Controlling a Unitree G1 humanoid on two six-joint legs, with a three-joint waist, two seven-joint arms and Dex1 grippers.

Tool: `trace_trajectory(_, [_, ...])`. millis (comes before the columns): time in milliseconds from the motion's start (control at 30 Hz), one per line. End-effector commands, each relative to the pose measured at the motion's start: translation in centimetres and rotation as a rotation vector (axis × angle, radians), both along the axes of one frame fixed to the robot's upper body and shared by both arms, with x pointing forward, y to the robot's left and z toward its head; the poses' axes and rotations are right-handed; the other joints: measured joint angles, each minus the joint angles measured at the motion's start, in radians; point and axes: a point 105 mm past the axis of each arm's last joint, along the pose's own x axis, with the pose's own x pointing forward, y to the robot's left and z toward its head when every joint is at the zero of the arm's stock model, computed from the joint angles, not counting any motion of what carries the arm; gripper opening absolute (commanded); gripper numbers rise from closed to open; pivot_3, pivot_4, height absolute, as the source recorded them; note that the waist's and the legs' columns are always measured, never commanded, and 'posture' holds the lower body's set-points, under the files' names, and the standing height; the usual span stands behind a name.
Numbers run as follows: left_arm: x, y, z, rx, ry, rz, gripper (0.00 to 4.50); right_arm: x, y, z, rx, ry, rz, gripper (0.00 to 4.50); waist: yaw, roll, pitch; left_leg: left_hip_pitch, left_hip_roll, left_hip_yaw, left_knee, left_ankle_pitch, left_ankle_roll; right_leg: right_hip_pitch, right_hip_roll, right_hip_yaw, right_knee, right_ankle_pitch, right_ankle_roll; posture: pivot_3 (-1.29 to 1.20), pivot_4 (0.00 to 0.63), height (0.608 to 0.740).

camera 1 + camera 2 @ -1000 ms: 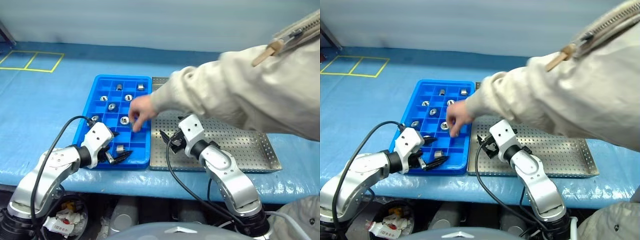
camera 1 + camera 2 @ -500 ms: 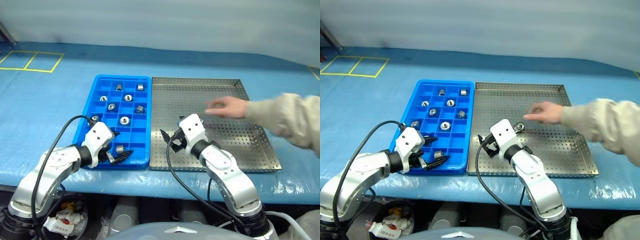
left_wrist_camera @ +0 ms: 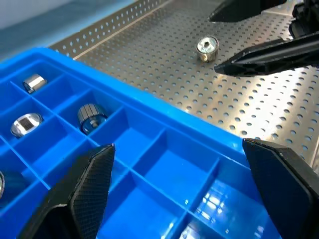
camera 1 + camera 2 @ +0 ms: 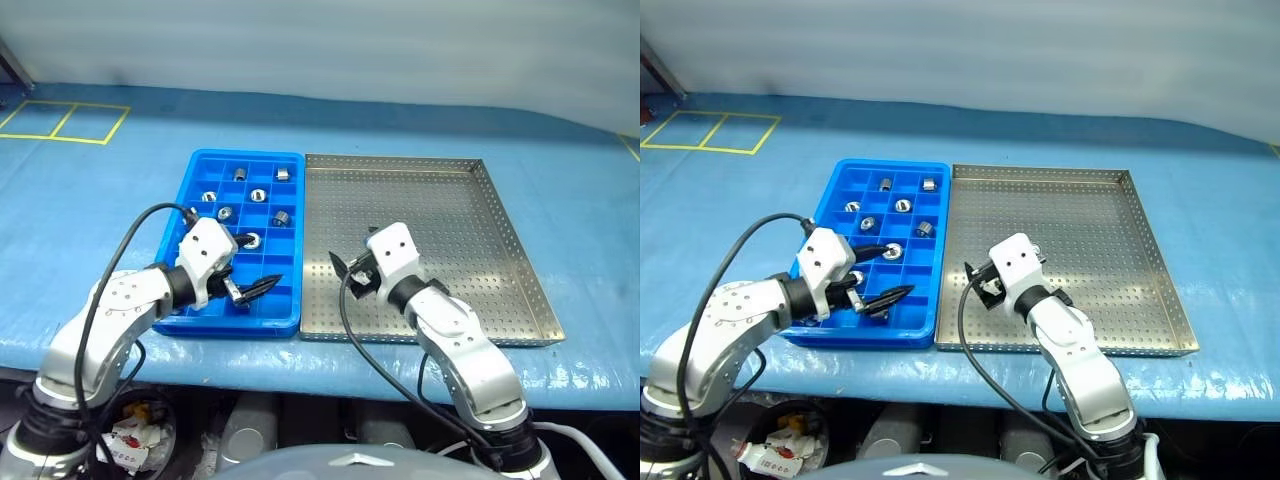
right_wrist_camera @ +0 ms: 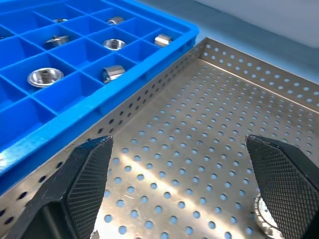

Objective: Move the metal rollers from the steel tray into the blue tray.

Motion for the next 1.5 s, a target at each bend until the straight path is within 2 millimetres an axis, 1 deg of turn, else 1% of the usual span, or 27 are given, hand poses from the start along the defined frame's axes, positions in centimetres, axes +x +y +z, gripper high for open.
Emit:
trace_trajectory(33, [0.8, -1.1, 0.8, -0.007, -0.056, -0.038, 4.46, -0.2, -1.2, 1.8, -0.003, -0.072, -0.045, 4.5, -0.003, 0.0, 0.0, 0.0, 0.0, 0.0, 0.0, 0.0, 0.0, 0.0, 0.0, 0.0, 0.0, 0.0, 0.0, 0.13, 0.15, 0.74])
trace_trajectory(133, [1.3, -2.7, 1.0, -0.026, -0.073, -0.096, 4.46, -0.3, -2.4, 1.7, -0.014, -0.066, -0.108, 4.5, -0.008, 0.0, 0.0, 0.0, -0.002, 0.0, 0.0, 0.0, 0.0, 0.0, 0.002, 0.0, 0.0, 0.0, 0.0, 0.1, 0.15, 0.74])
trace_trajectory(267, [2.2, -4.5, 1.0, -0.047, -0.089, -0.131, 4.46, -0.4, -3.9, 1.4, 0.004, -0.038, -0.209, 4.5, -0.02, 0.0, 0.0, 0.0, -0.002, 0.0, 0.0, 0.0, 0.0, 0.0, 0.002, 0.0, 0.0, 0.0, -0.001, 0.07, 0.15, 0.74])
trace_trajectory(367, [2.9, -6.2, 0.7, -0.054, -0.088, -0.165, 4.46, -1.1, -4.3, 1.3, 0.017, -0.033, -0.233, 4.5, -0.032, 0.0, 0.0, 0.0, -0.003, 0.0, 0.001, 0.0, 0.0, 0.001, 0.002, 0.0, 0.001, 0.0, 0.0, 0.05, 0.15, 0.74])
trace_trajectory(500, [4.3, -8.7, 0.2, -0.065, -0.083, -0.194, 4.46, -2.3, -4.9, 0.8, 0.006, -0.016, -0.267, 4.5, -0.042, 0.0, 0.0, 0.0, -0.004, 0.001, 0.002, 0.0, 0.0, 0.001, 0.003, 0.0, 0.001, 0.0, 0.0, 0.0, 0.15, 0.74])
trace_trajectory(733, [7.1, -12.8, -0.2, -0.073, -0.08, -0.206, 4.46, -4.2, -6.3, 0.2, 0.002, 0.011, -0.353, 4.5, -0.069, 0.0, -0.001, 0.0, -0.004, 0.001, 0.004, 0.0, 0.0, 0.002, 0.004, 0.001, 0.001, 0.0, 0.001, -0.07, 0.15, 0.74])
trace_trajectory(833, [8.2, -15.0, -0.4, -0.087, -0.076, -0.206, 4.46, -4.8, -6.7, 0.1, 0.009, 0.016, -0.39, 4.5, -0.085, 0.0, -0.001, 0.0, -0.004, 0.001, 0.004, 0.0, 0.0, 0.002, 0.004, 0.001, 0.002, 0.001, 0.001, -0.11, 0.15, 0.74])
trace_trajectory(967, [9.5, -17.5, -1.5, -0.061, -0.076, -0.187, 4.46, -5.4, -7.0, 0.0, 0.016, 0.017, -0.426, 4.5, -0.103, 0.0, -0.001, 0.0, -0.005, 0.001, 0.004, 0.0, 0.0, 0.002, 0.004, 0.002, 0.001, 0.001, 0.002, -0.14, 0.15, 0.74])
trace_trajectory(1033, [10.0, -18.2, -2.1, -0.036, -0.087, -0.175, 4.46, -5.5, -7.1, 0.0, 0.019, 0.016, -0.435, 4.5, -0.113, 0.0, -0.001, 0.0, -0.005, 0.001, 0.004, 0.0, 0.001, 0.002, 0.004, 0.003, 0.001, 0.001, 0.002, -0.16, 0.15, 0.74])
trace_trajectory(1100, [10.3, -19.0, -2.7, -0.05, -0.057, -0.154, 4.46, -5.6, -7.1, 0.0, 0.022, 0.016, -0.443, 4.5, -0.122, 0.0, -0.001, 0.0, -0.005, 0.001, 0.004, 0.0, 0.001, 0.001, 0.004, 0.003, 0.001, 0.001, 0.003, -0.16, 0.15, 0.74])
trace_trajectory(1200, [11.4, -19.8, -3.8, -0.053, -0.024, -0.052, 4.46, -5.7, -7.2, 0.0, 0.027, 0.018, -0.456, 4.5, -0.131, -0.001, -0.001, 0.0, -0.004, 0.0, 0.004, 0.0, 0.001, 0.001, 0.005, 0.003, 0.001, 0.002, 0.003, -0.17, 0.15, 0.74])
trace_trajectory(1333, [11.9, -20.0, -4.5, -0.043, -0.022, 0.014, 4.46, -5.8, -7.2, -0.1, 0.027, 0.018, -0.461, 4.5, -0.151, -0.001, -0.001, 0.0, -0.004, 0.001, 0.004, 0.0, 0.001, 0.001, 0.004, 0.005, 0.001, 0.002, 0.004, -0.18, 0.15, 0.74])
trace_trajectory(1500, [11.9, -20.0, -5.7, -0.03, 0.015, 0.061, 4.46, -5.8, -7.1, -0.1, 0.029, 0.021, -0.461, 4.5, -0.153, -0.001, -0.001, 0.0, -0.004, 0.001, 0.004, 0.0, 0.001, 0.001, 0.004, 0.005, 0.001, 0.002, 0.004, -0.18, 0.15, 0.74])
